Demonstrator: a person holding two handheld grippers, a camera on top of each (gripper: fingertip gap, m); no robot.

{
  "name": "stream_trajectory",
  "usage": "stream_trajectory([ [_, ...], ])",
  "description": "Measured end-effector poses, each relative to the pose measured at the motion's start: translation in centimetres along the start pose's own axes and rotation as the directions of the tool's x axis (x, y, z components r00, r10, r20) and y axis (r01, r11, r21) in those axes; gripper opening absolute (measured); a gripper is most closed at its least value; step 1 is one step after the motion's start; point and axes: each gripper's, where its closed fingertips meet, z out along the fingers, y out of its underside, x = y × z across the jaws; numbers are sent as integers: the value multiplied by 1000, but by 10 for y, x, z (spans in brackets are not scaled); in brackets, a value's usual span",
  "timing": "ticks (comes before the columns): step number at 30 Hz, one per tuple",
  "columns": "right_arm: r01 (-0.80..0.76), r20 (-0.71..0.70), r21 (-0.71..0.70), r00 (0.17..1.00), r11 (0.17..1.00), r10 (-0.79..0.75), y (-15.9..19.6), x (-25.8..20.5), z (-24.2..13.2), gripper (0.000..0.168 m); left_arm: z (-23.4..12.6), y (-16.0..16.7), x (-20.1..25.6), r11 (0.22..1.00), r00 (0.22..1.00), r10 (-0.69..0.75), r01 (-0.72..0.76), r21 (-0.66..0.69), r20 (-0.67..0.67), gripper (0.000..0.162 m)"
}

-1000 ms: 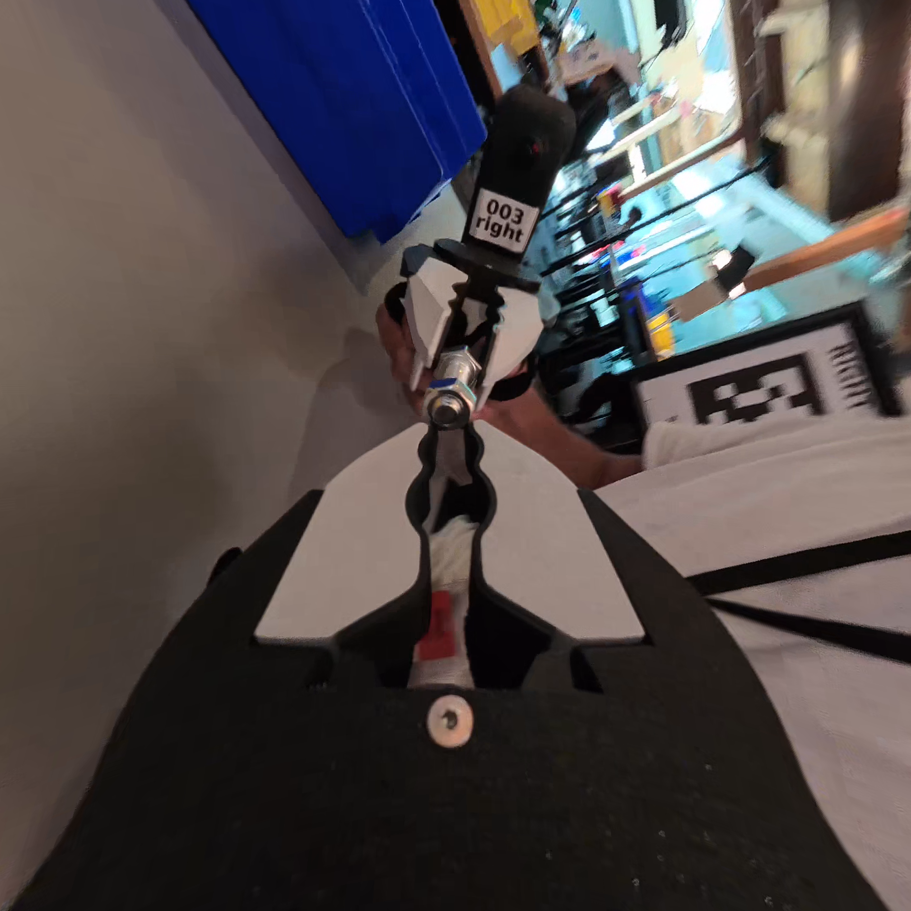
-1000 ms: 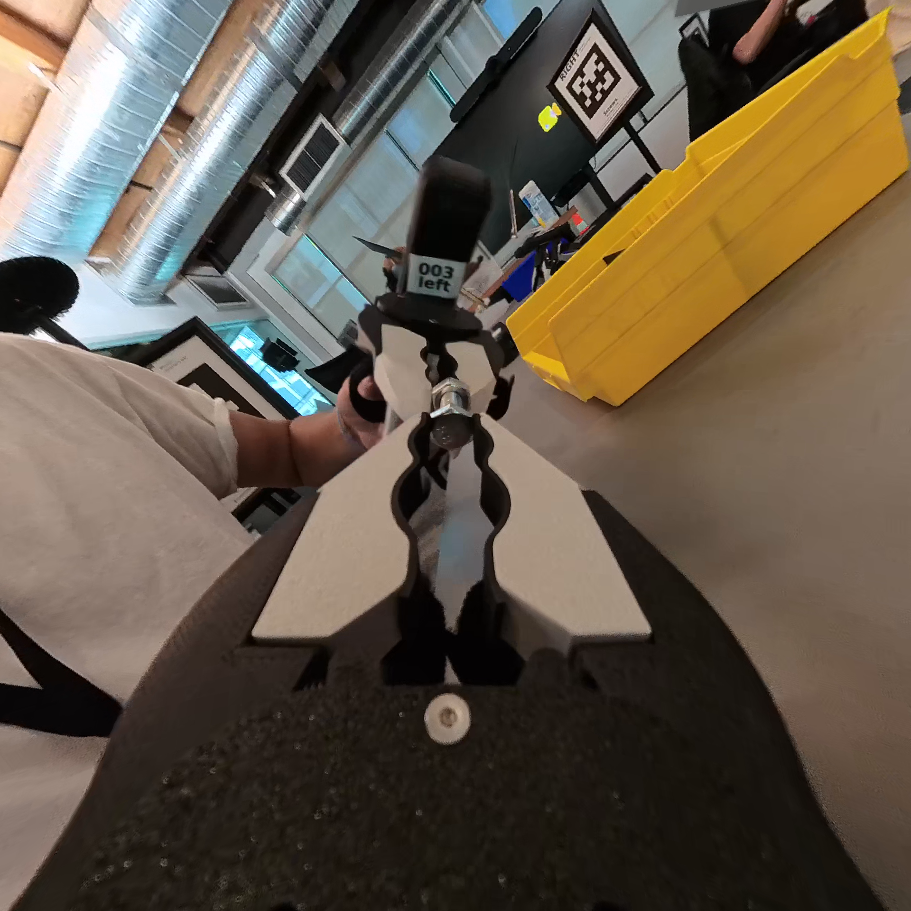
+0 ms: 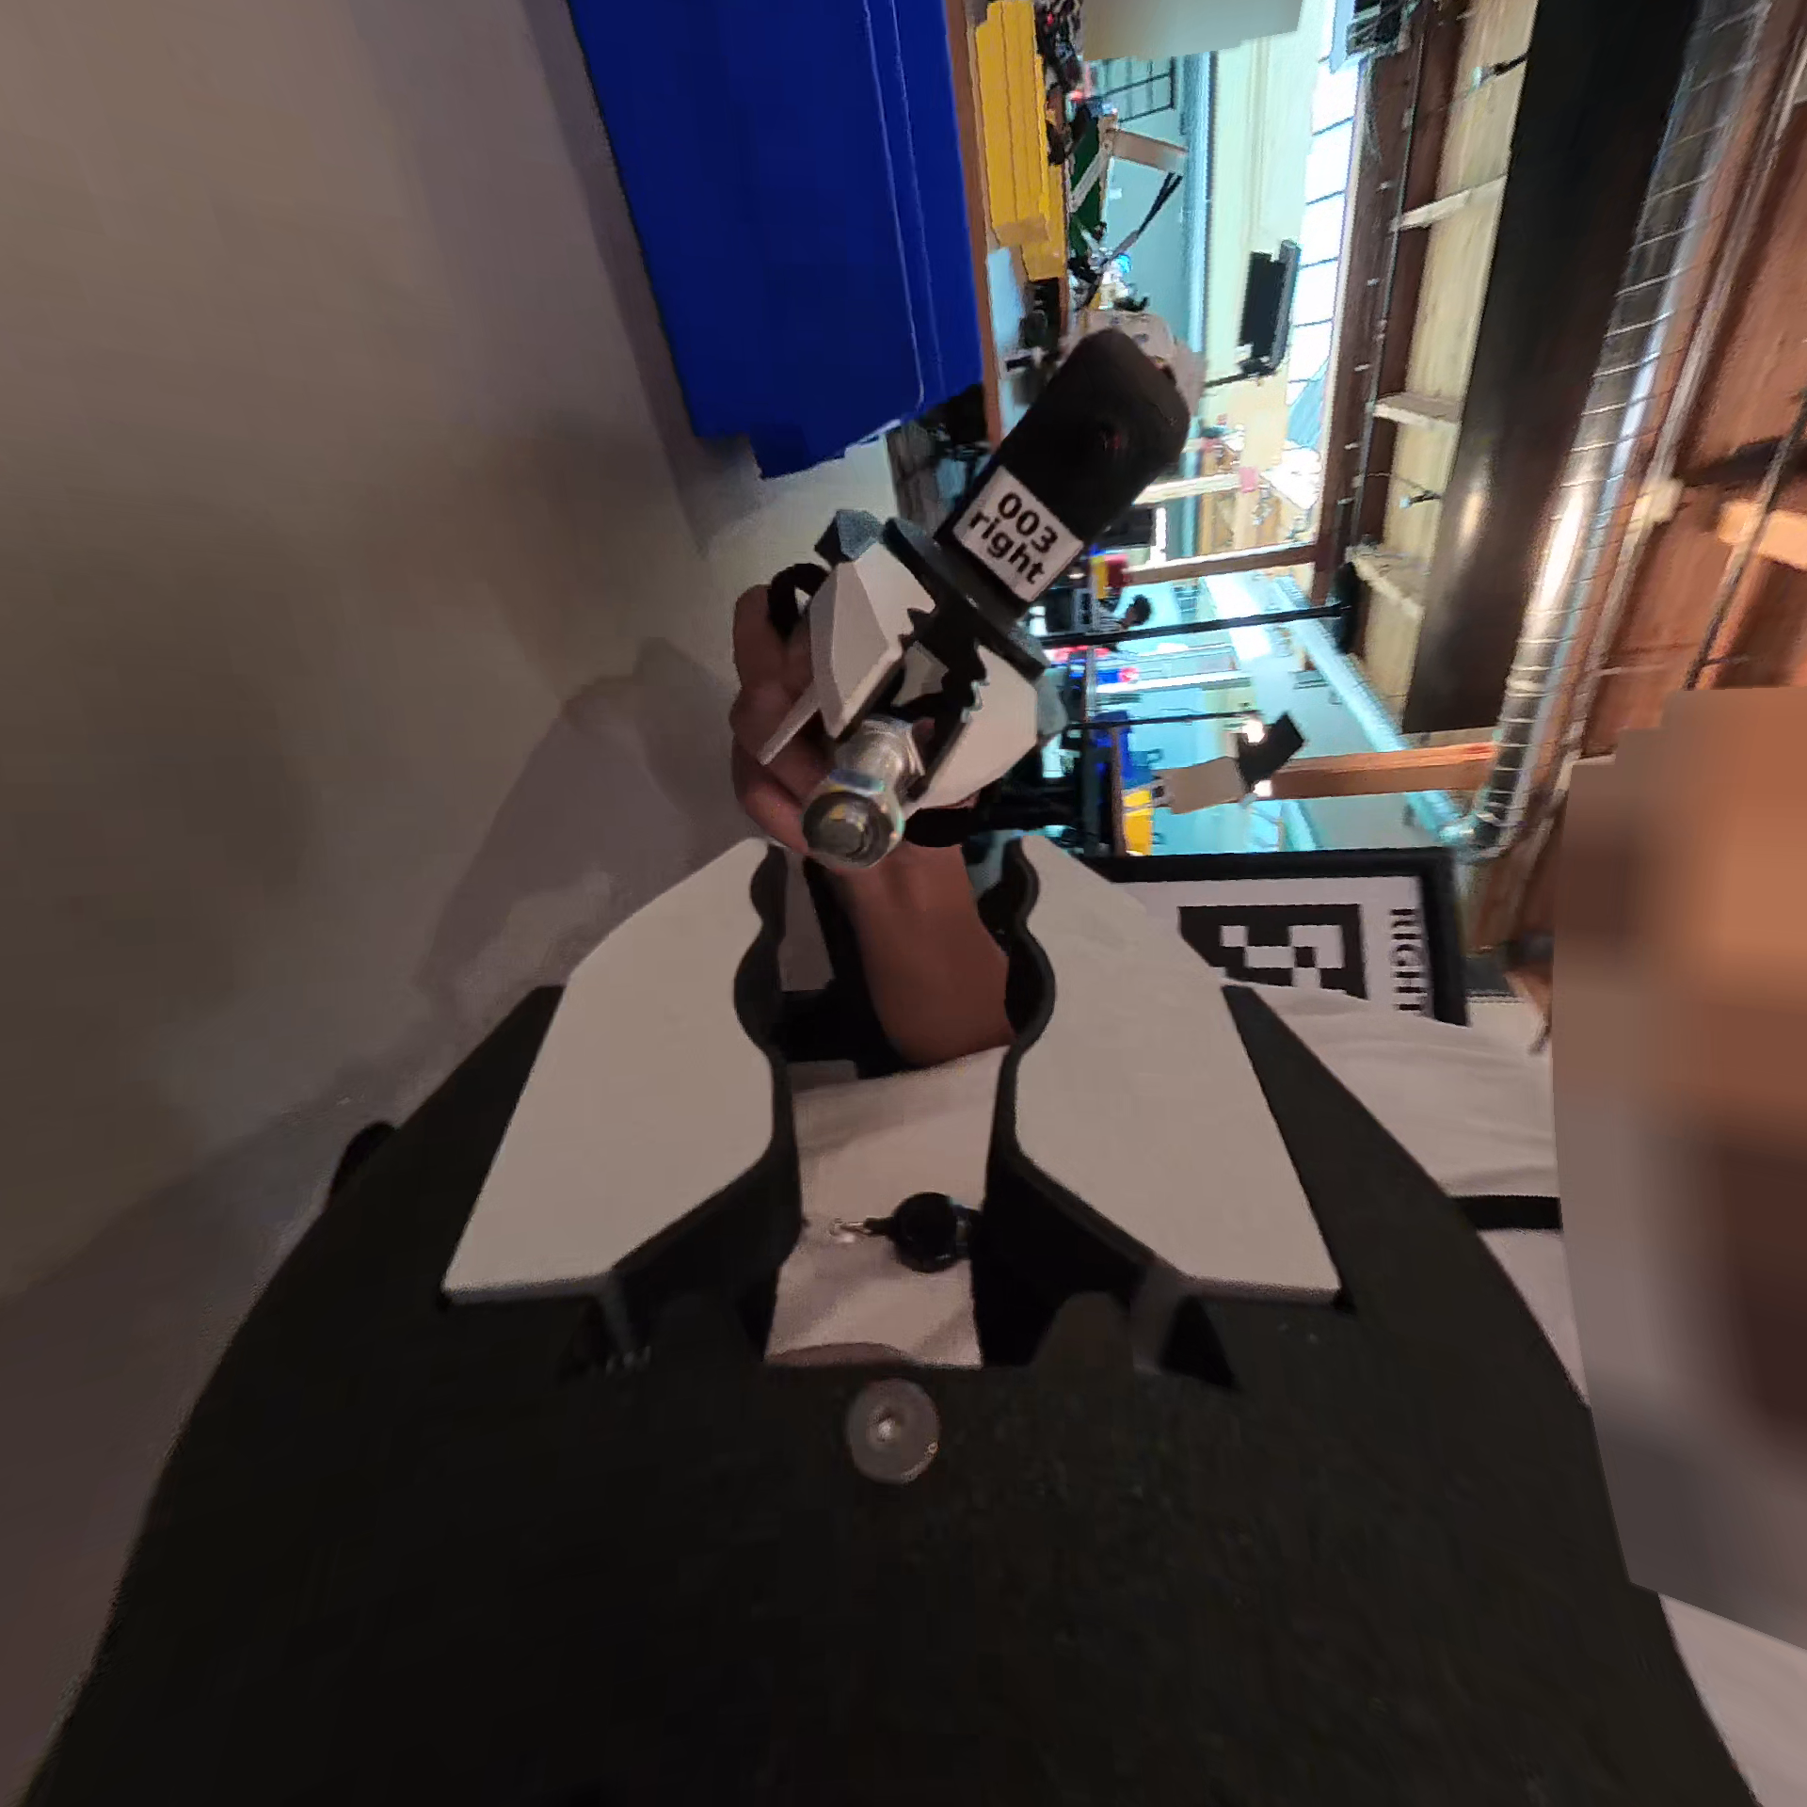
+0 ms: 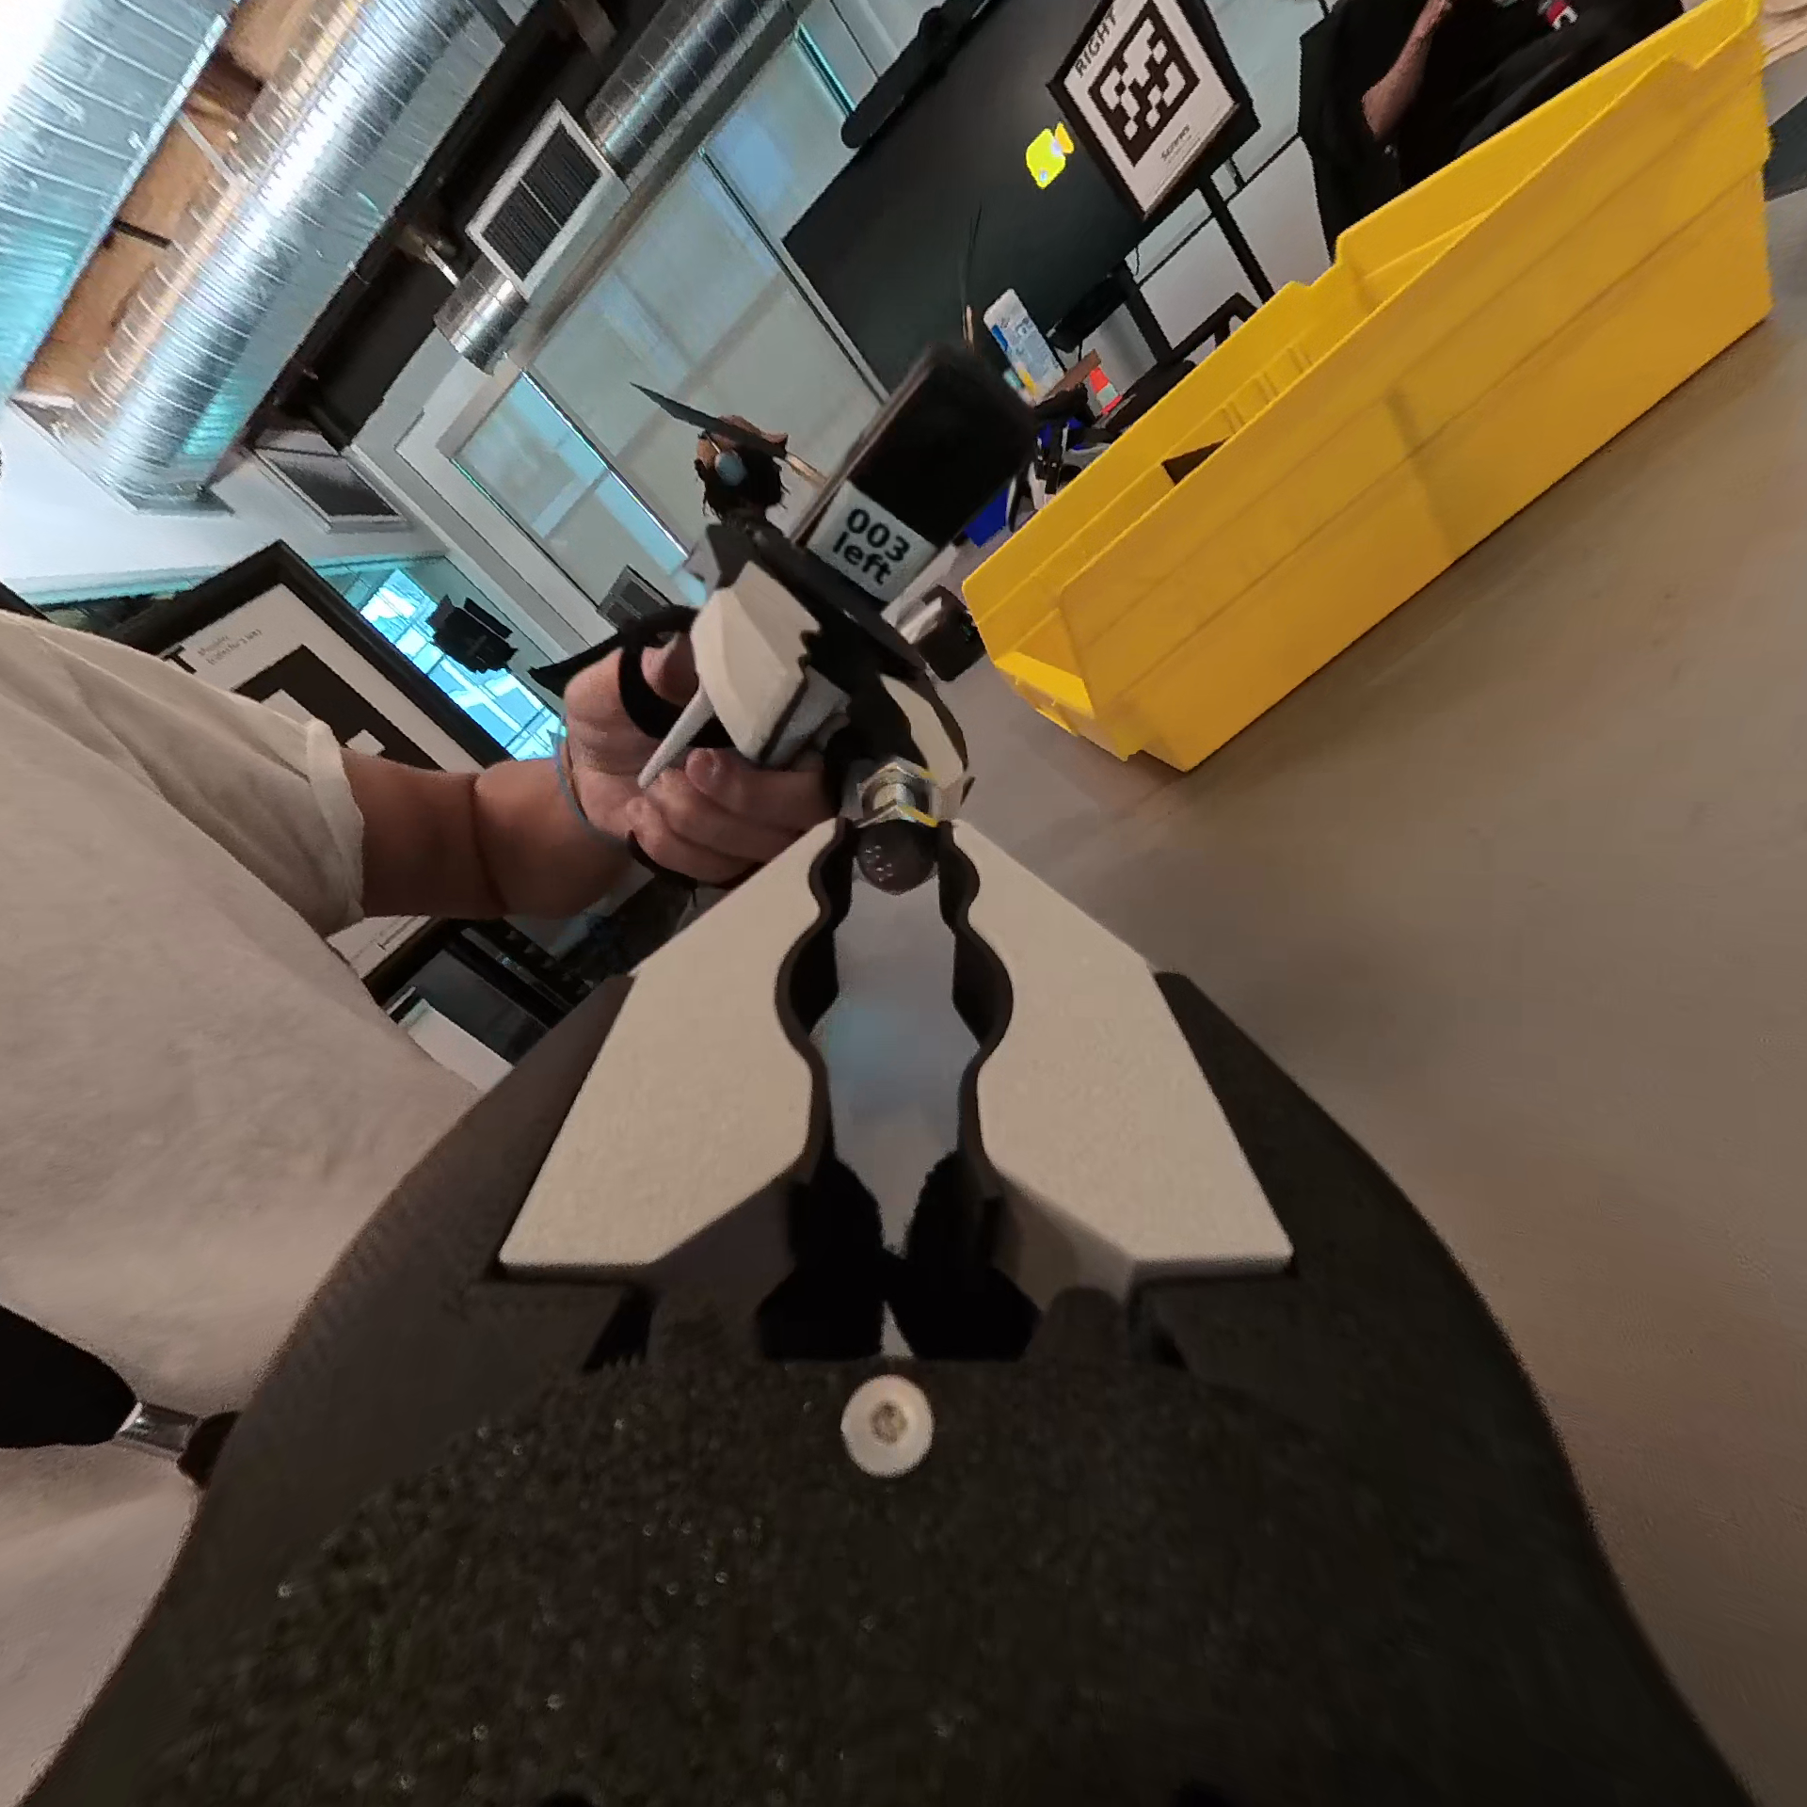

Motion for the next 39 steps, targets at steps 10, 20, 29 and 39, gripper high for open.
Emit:
stream_trajectory([
  [10, -96, 75, 26, 993, 995, 94, -3, -4, -1, 16, 2, -4, -2, 965, 966, 255, -251, -74, 43, 17],
  [20, -311, 233, 32, 927, 950, 296, -3, -11, 3, 16, -7, -9, -6, -465, -646, 762, -597, -654, 48, 17],
  [29, -232, 137, 6, 964, 973, 229, 4, -2, 4, 16, -19, 7, -26, 50, -154, 942, -815, -578, 298, 57],
  [39, -4, 32, -19, 999, 1000, 5, 5, -4, 6, 16, -17, 5, -19, 932, 989, 147, -138, 334, 0, 61],
])
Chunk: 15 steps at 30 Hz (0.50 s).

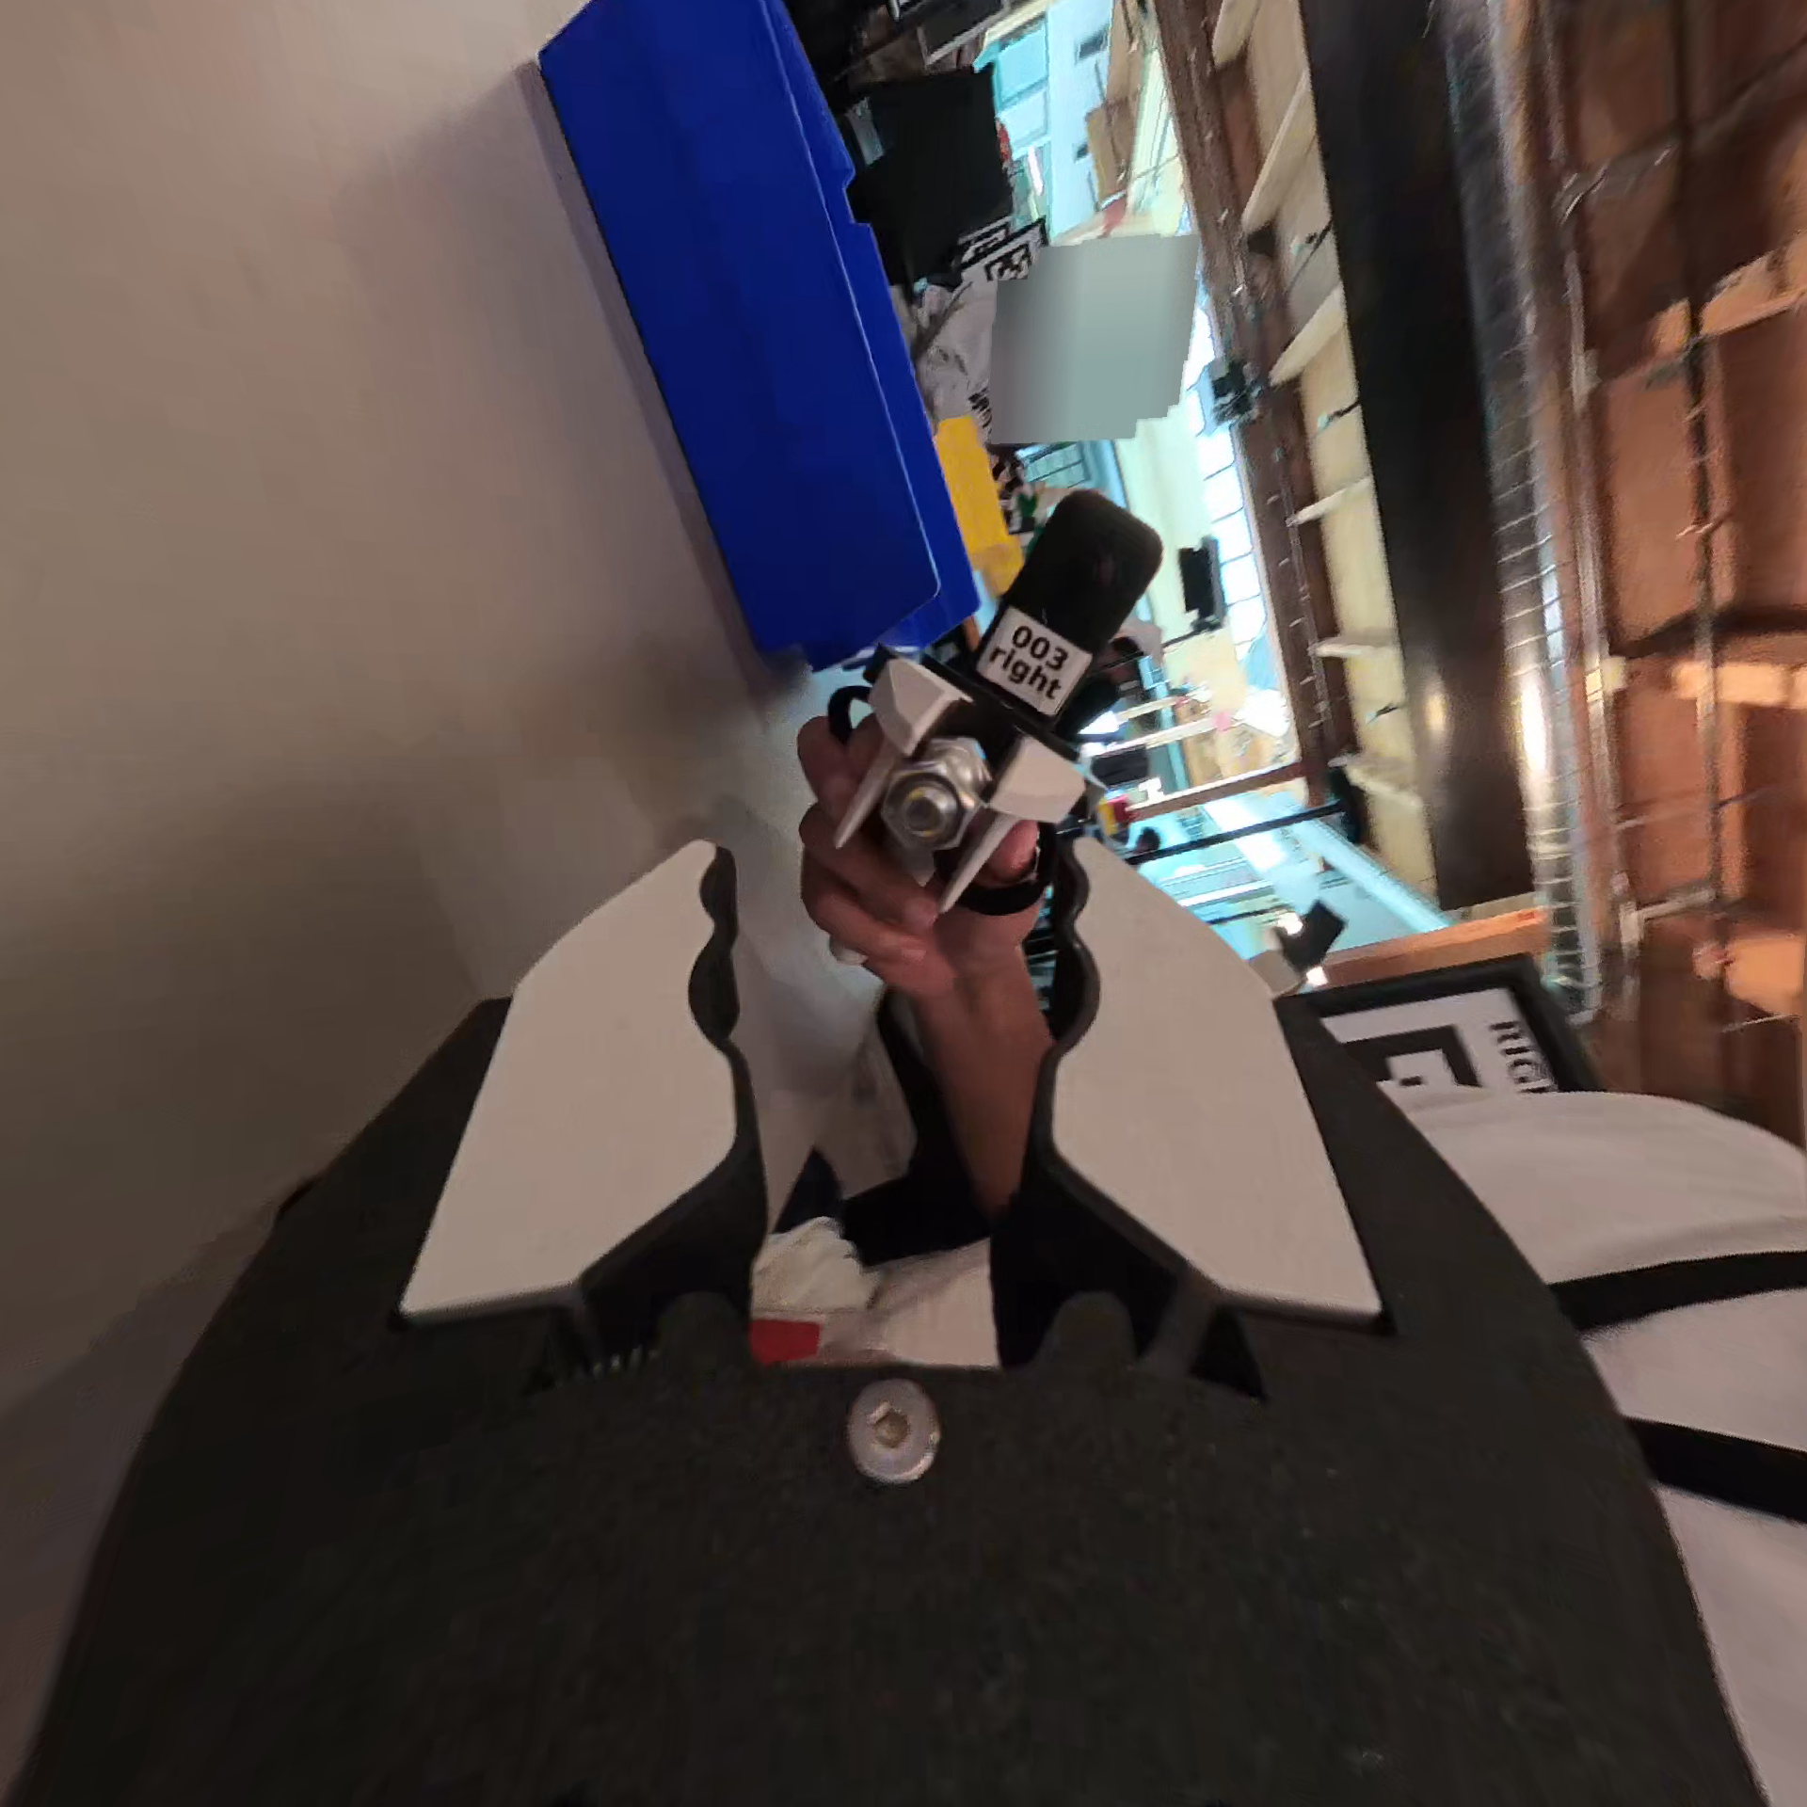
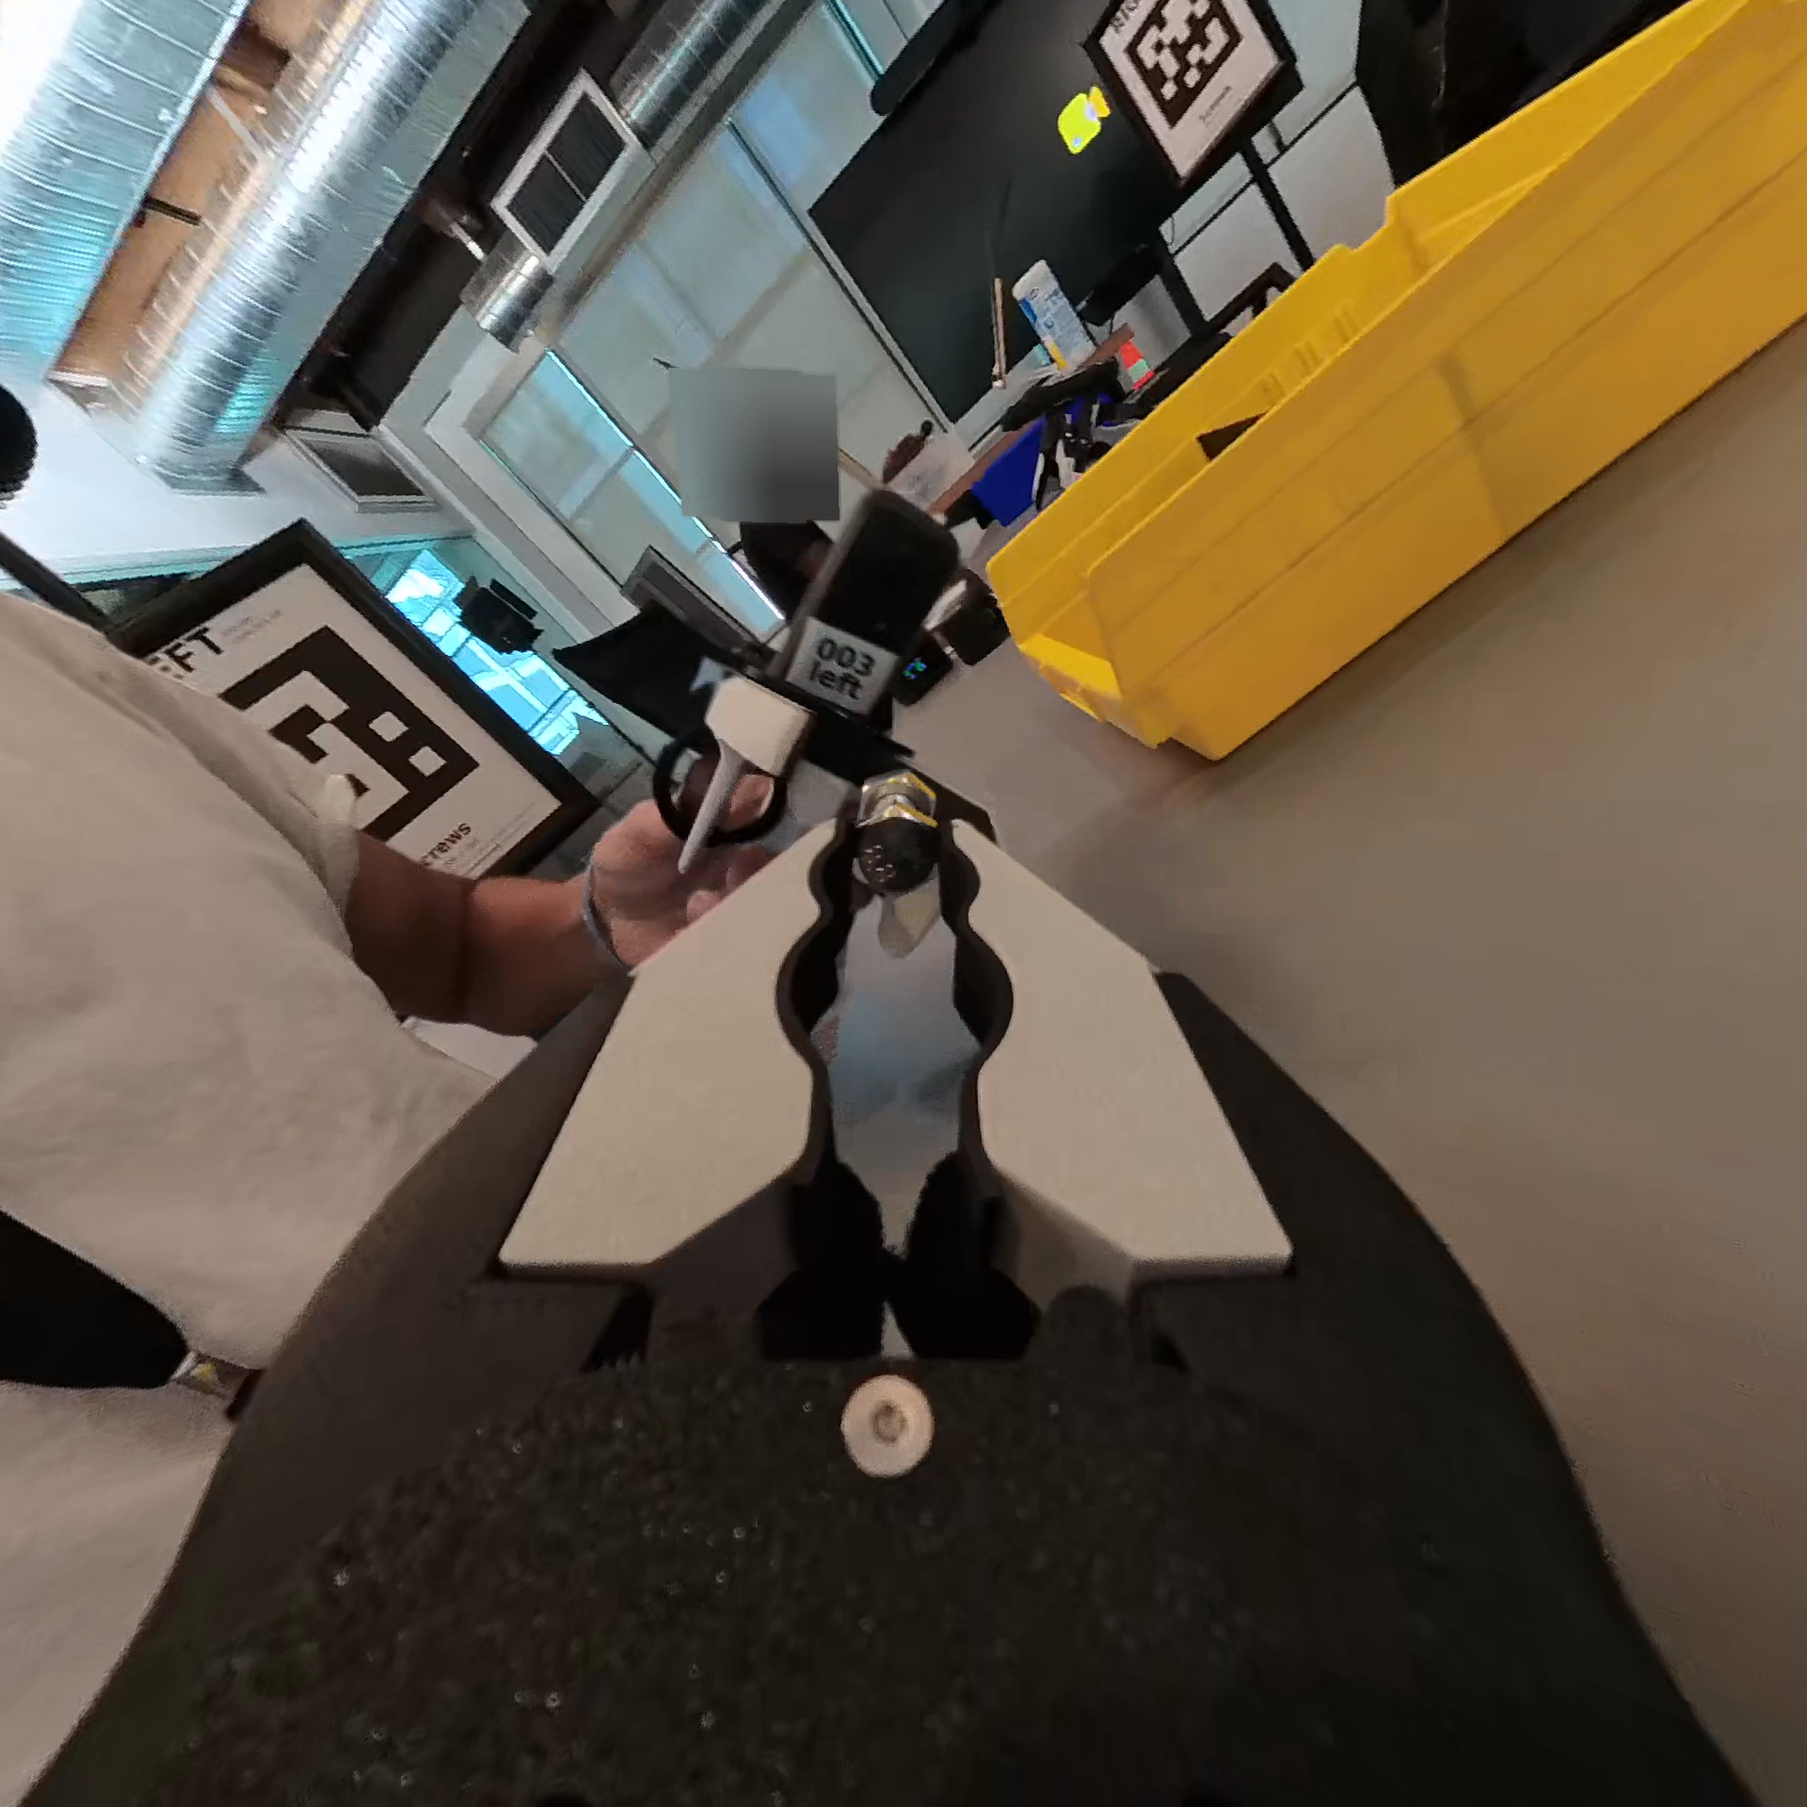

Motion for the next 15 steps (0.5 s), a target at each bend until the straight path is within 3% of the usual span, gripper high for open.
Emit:
stream_trajectory([
  [4, 5, 14, -22, 1000, 1000, -5, 4, -4, 3, 16, 4, 3, 7, 995, 989, -96, 97, 11, -111, 50],
  [9, 1, 27, -28, 1000, 1000, 0, 6, -7, 6, 16, 9, 13, 10, 992, 984, -108, 98, -77, -141, 19],
  [12, -60, 57, -7, 997, 998, 60, 4, -7, 4, 16, 11, 14, 11, 989, 994, 49, -62, -136, -96, 18],
  [15, -172, 120, 31, 979, 985, 167, -1, -9, 4, 16, 11, 11, 12, 880, 908, 418, -412, -237, -29, 18],
])
